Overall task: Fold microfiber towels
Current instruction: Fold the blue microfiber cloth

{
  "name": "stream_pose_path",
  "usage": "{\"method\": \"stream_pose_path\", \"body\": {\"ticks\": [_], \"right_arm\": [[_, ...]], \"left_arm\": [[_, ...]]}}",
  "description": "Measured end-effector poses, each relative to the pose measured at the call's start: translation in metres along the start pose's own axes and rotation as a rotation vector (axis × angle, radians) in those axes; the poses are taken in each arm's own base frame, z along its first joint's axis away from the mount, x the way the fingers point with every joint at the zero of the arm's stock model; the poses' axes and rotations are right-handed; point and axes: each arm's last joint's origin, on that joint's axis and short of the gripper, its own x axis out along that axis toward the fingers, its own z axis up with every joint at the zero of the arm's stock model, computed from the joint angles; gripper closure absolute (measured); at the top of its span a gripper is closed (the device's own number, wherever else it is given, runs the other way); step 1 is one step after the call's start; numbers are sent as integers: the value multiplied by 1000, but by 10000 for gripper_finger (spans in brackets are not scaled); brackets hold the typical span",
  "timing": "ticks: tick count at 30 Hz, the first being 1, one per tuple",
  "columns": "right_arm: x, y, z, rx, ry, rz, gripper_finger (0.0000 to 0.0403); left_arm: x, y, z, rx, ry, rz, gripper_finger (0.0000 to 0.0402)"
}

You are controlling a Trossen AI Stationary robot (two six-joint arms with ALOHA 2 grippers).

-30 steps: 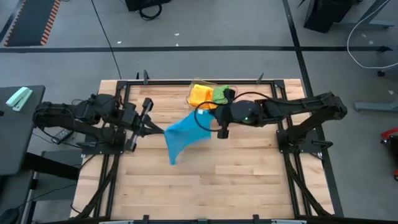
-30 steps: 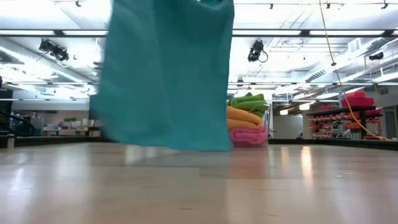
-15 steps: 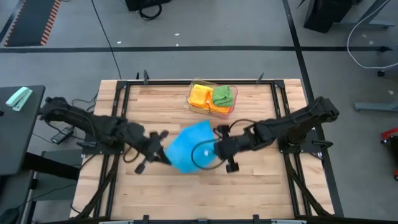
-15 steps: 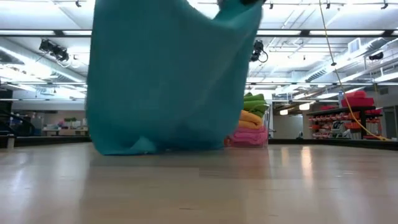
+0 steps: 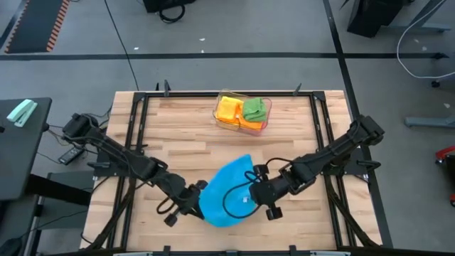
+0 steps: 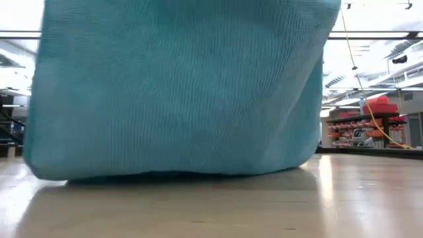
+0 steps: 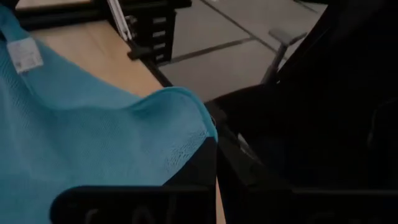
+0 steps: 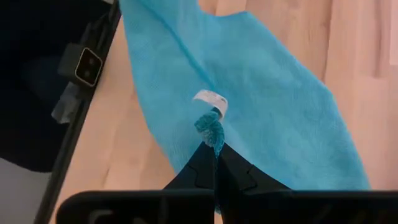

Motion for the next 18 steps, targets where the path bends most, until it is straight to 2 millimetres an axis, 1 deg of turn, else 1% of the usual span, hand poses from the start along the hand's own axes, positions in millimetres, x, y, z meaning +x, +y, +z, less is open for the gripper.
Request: {"method": "stream_pose_path", "body": {"ticks": [4, 8, 10, 14, 18], "right_arm": [[-8, 1, 3, 47, -42, 33, 399], [-11, 1, 6, 33, -75, 57, 399], [-13, -4, 7, 7, -84, 34, 399], [-23, -19, 16, -44, -126, -146, 399], [-45, -43, 23, -134, -182, -395, 399]], "left_arm": [[-6, -1, 11, 6, -39, -32, 395], [-26, -4, 29, 19, -94, -37, 394], [-38, -2, 34, 26, -91, -22, 388], [-65, 7, 44, 78, -90, 55, 389], [-102, 23, 55, 137, -97, 224, 396]]}}
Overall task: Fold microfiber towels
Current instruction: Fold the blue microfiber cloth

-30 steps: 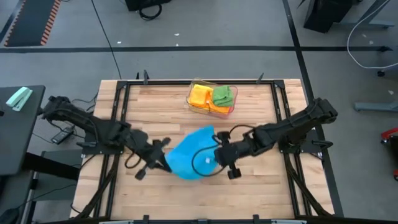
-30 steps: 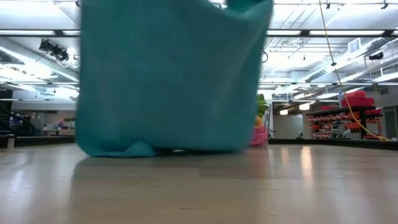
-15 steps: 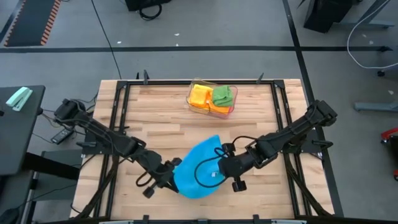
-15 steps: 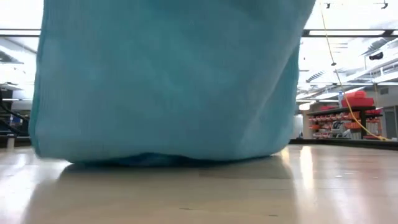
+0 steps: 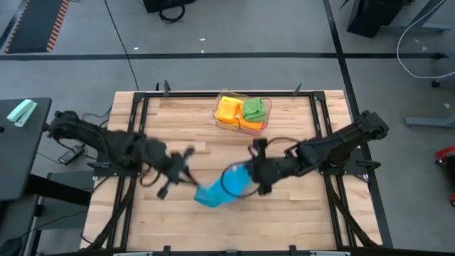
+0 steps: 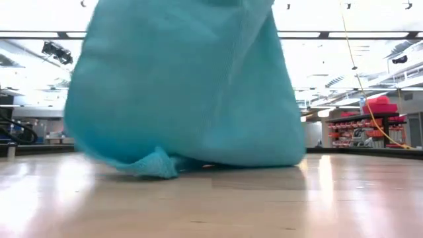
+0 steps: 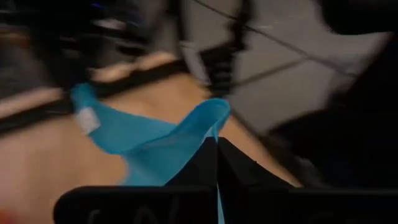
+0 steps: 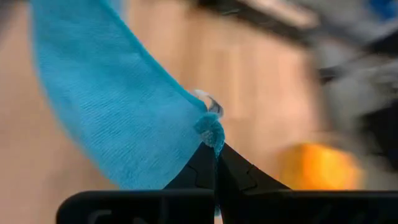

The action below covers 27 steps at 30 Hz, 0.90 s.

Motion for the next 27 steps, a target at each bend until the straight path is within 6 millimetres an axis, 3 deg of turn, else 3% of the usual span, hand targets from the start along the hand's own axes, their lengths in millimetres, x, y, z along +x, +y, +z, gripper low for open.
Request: {"method": "stream_pose_path", "body": {"ticks": [6, 10, 15, 17, 20, 24, 27], "right_arm": [[-21, -68, 12, -44, -37, -396, 399], [-35, -110, 18, -58, -65, -535, 399], [-57, -142, 28, -12, -146, -581, 399], [-63, -141, 30, -1, -190, -502, 399], [-59, -125, 27, -17, -205, -308, 399], [-30, -91, 15, -27, -119, -48, 399], [-4, -60, 2, -27, -39, 74, 399]], "left_arm": [[-55, 47, 19, 36, -90, 328, 386], [-96, 71, 40, 76, -147, 522, 395], [-138, 74, 78, 117, -221, 486, 391], [-143, 68, 80, 72, -187, 425, 389], [-133, 60, 70, 19, -107, 302, 392], [-98, 47, 38, -89, 36, 147, 396], [-62, 32, 2, -164, 117, 37, 392]]}}
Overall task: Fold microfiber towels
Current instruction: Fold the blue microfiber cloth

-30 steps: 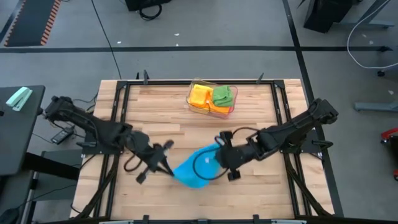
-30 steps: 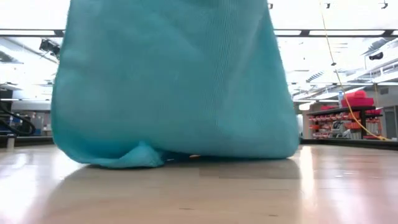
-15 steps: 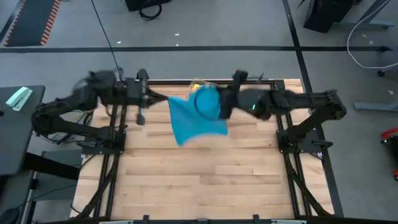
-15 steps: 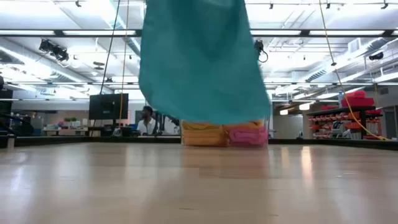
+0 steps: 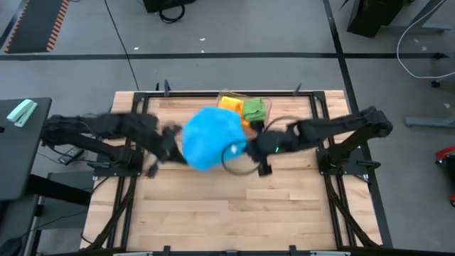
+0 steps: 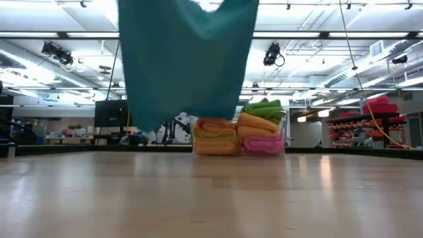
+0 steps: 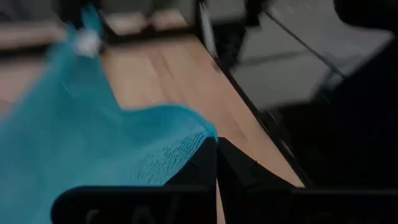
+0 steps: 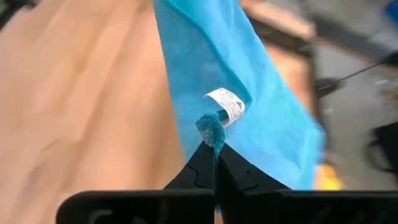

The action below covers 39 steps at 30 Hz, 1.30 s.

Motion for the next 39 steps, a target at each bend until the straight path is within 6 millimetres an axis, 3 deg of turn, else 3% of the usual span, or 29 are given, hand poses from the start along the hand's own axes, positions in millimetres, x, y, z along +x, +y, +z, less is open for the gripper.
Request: {"method": "stream_pose_path", "body": {"ticks": [5, 12, 17, 26, 32, 39], "right_arm": [[35, 42, -22, 27, 116, 78, 399], [58, 84, -42, 113, 217, 217, 399], [56, 101, -47, 155, 245, 293, 399], [50, 123, -42, 160, 202, 412, 399], [75, 143, -47, 150, 247, 475, 399], [108, 164, -64, 150, 370, 581, 399]], "left_arm": [[50, -18, -49, -68, -13, -115, 392], [73, -36, -84, -172, -52, -168, 391], [89, -55, -97, -197, -30, -235, 390], [139, -89, -118, -167, 50, -310, 384], [161, -98, -136, -206, 126, -318, 389], [164, -107, -140, -216, 140, -344, 389]]}}
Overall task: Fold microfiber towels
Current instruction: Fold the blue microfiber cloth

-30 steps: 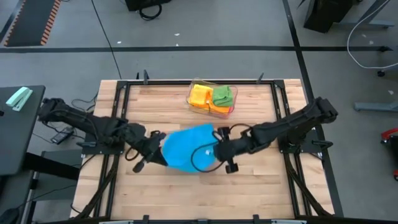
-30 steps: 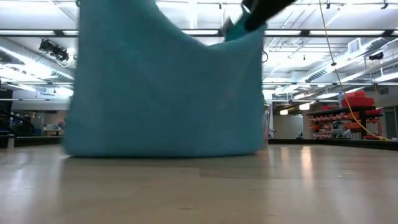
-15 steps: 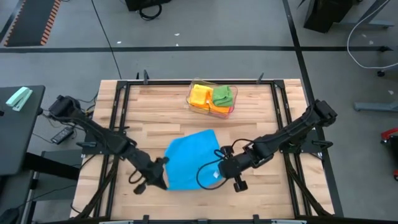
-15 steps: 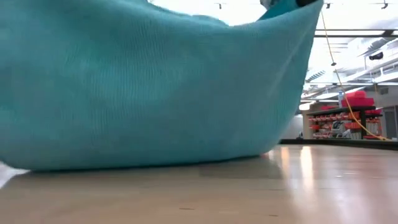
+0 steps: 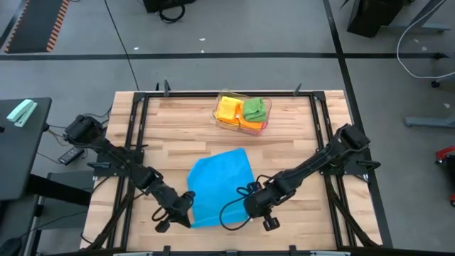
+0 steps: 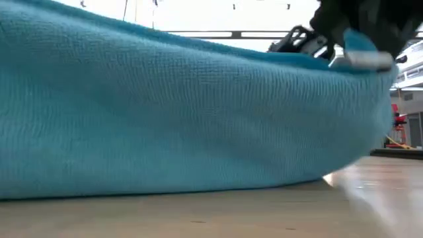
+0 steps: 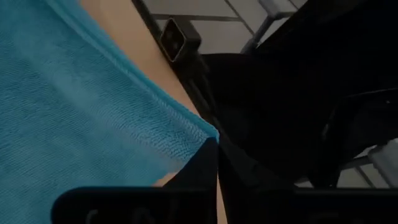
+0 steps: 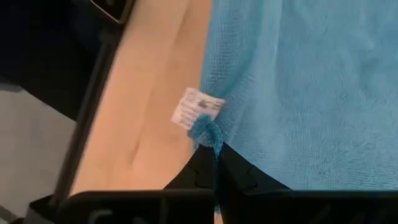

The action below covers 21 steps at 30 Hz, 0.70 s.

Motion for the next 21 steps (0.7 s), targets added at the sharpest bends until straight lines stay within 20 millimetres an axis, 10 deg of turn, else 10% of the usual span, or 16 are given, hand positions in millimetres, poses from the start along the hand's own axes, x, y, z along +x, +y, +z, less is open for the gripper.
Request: {"method": "stream_pose_path", "body": {"ticks": [21], "right_arm": [[-20, -80, 3, 226, -21, -418, 399]], "left_arm": [[-31, 49, -4, -71, 163, 336, 395]]}}
